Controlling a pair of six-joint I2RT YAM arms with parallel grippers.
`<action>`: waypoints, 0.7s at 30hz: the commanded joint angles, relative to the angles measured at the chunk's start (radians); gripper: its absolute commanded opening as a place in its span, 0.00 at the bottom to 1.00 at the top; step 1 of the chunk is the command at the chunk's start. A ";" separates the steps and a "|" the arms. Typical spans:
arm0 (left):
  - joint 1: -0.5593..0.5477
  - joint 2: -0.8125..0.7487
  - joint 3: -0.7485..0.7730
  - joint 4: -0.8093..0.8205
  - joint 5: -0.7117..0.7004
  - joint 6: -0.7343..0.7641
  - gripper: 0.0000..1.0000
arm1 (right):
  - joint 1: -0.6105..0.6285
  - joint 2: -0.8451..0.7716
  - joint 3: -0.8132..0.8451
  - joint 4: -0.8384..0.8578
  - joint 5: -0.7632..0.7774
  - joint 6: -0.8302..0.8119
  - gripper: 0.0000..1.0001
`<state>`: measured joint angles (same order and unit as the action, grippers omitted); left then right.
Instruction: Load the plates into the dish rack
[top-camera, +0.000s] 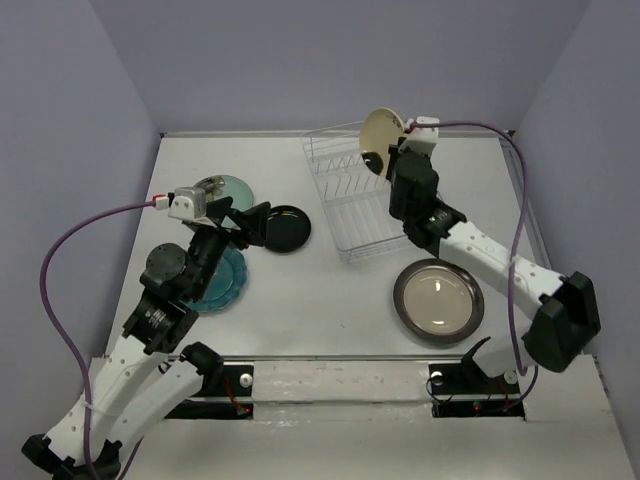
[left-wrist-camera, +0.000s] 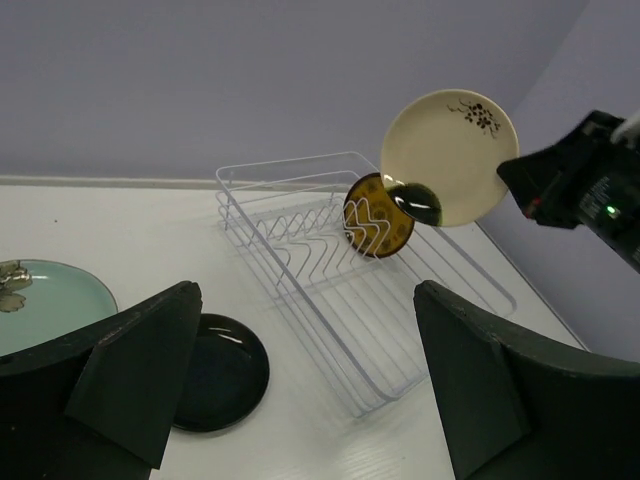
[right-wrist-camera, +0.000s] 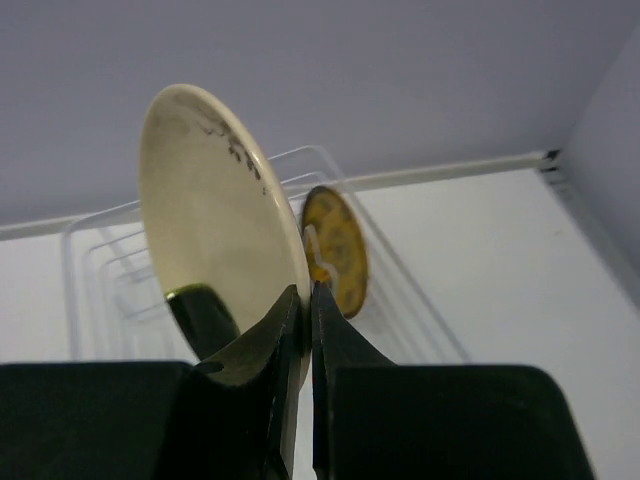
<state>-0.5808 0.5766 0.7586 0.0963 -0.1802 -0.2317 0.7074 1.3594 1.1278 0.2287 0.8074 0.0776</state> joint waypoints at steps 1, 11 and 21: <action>-0.001 0.006 0.004 0.036 0.018 0.011 0.99 | -0.089 0.217 0.197 -0.005 0.105 -0.321 0.07; -0.001 0.006 0.004 0.040 0.051 -0.003 0.99 | -0.232 0.533 0.484 0.017 0.088 -0.496 0.07; -0.001 0.043 0.008 0.039 0.128 -0.020 0.99 | -0.263 0.581 0.451 0.008 0.052 -0.474 0.07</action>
<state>-0.5808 0.5915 0.7586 0.0929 -0.1177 -0.2398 0.4484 1.9476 1.5589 0.1917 0.8673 -0.4038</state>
